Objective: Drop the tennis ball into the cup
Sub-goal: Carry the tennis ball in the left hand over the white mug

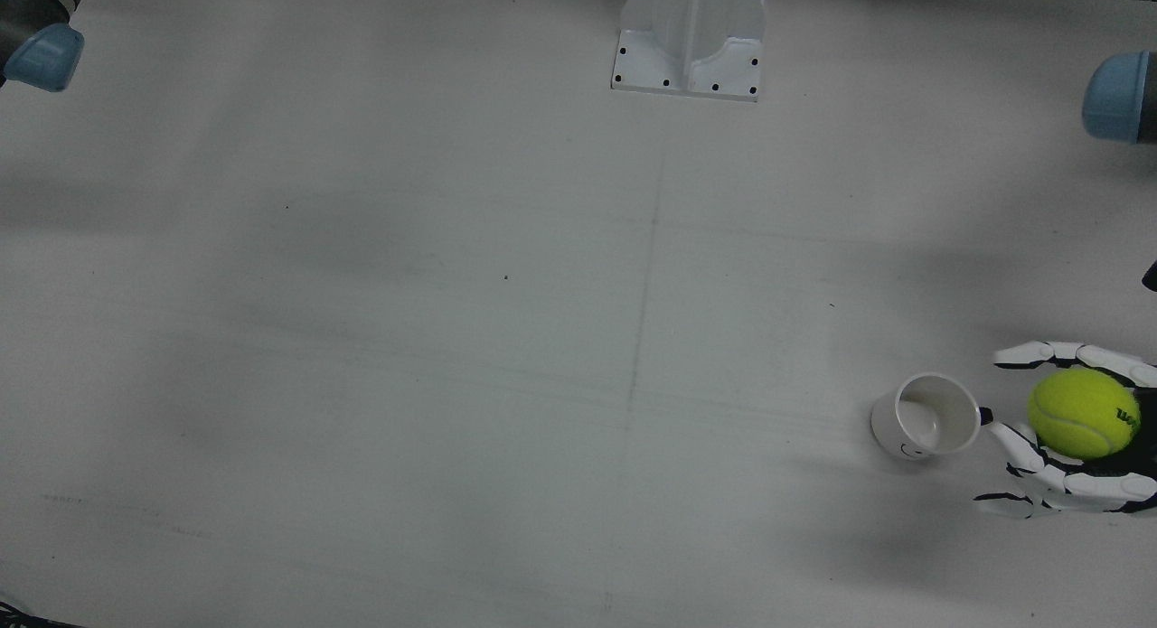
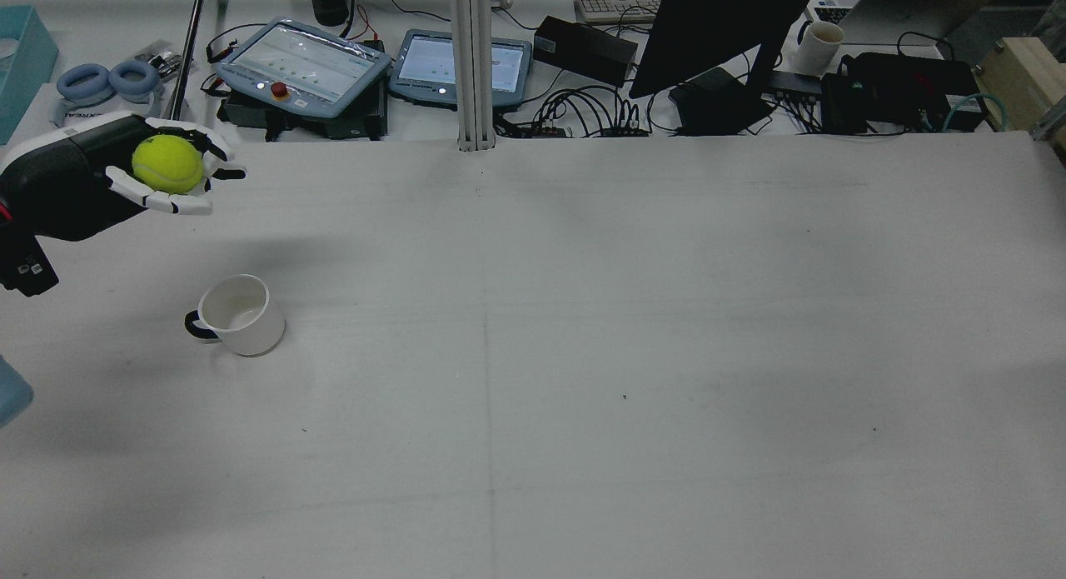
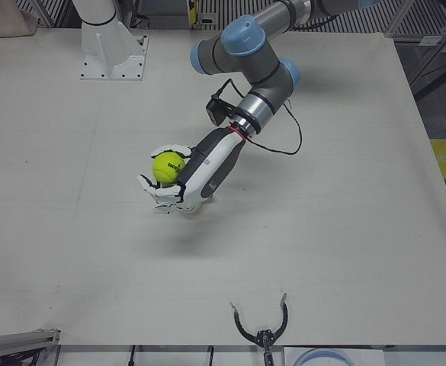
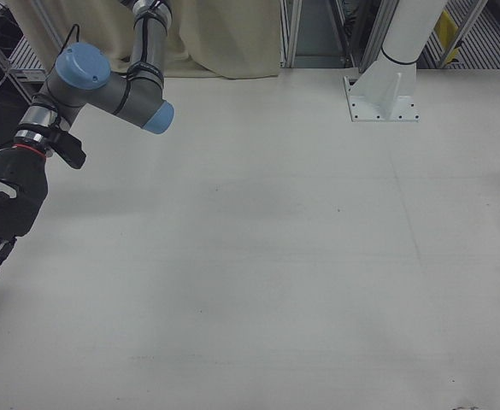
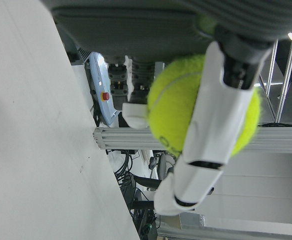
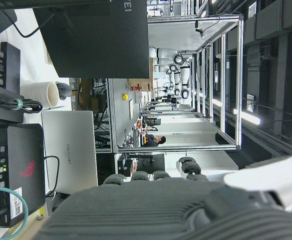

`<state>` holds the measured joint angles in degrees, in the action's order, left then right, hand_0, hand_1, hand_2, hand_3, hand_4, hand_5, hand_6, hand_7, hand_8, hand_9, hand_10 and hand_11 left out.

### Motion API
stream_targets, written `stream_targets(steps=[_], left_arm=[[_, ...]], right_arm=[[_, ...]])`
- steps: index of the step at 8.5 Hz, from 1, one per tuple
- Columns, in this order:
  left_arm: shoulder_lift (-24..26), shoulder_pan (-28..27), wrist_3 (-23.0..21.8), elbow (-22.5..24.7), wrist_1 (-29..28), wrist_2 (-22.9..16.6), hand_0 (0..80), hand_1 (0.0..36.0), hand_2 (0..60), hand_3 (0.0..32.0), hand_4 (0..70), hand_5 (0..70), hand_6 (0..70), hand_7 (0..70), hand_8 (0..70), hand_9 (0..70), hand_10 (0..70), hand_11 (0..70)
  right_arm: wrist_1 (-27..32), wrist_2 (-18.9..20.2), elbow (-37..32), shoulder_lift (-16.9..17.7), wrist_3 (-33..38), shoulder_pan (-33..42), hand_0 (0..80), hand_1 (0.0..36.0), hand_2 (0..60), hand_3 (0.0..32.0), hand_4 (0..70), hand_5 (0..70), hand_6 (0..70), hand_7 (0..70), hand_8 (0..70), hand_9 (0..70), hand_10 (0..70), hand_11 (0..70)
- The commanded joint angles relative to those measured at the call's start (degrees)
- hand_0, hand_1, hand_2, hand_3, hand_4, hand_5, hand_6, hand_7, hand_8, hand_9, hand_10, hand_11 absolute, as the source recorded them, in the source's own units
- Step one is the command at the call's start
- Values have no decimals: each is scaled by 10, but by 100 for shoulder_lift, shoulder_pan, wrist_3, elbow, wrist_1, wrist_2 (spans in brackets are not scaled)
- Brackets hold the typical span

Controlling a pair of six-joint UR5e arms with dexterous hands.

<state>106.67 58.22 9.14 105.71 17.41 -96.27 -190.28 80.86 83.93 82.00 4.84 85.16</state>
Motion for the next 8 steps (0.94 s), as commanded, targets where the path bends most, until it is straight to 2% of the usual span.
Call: stream_targets(steps=[1, 3, 4, 6, 7, 8], left_arm=[[-172, -389, 35, 38, -220, 20, 800, 360, 224, 0, 497, 295, 700, 700, 620, 700, 133, 233], [-172, -566, 131, 29, -246, 55, 800, 360, 212, 0, 478, 303, 700, 700, 610, 700, 131, 231], [-181, -575, 132, 3, -247, 73, 800, 360, 190, 0, 465, 295, 700, 700, 593, 700, 133, 233], [-400, -575, 246, -24, -395, 82, 800, 360, 192, 0, 442, 265, 694, 700, 546, 700, 119, 208], [-453, -566, 237, -24, -440, 82, 800, 360, 44, 0, 407, 195, 514, 700, 394, 572, 85, 156], [-454, -566, 228, 11, -449, 91, 800, 360, 7, 0, 384, 113, 85, 485, 130, 259, 56, 118]], right_arm=[[0, 0, 0, 0, 0, 0, 0, 0, 0, 0, 0, 0, 0, 0, 0, 0, 0, 0], [0, 0, 0, 0, 0, 0, 0, 0, 0, 0, 0, 0, 0, 0, 0, 0, 0, 0], [0, 0, -9, 0, 0, 0, 0, 0, 0, 0, 0, 0, 0, 0, 0, 0, 0, 0], [0, 0, -9, 0, 0, 0, 0, 0, 0, 0, 0, 0, 0, 0, 0, 0, 0, 0], [0, 0, -9, 0, 0, 0, 0, 0, 0, 0, 0, 0, 0, 0, 0, 0, 0, 0], [0, 0, -9, 0, 0, 0, 0, 0, 0, 0, 0, 0, 0, 0, 0, 0, 0, 0]])
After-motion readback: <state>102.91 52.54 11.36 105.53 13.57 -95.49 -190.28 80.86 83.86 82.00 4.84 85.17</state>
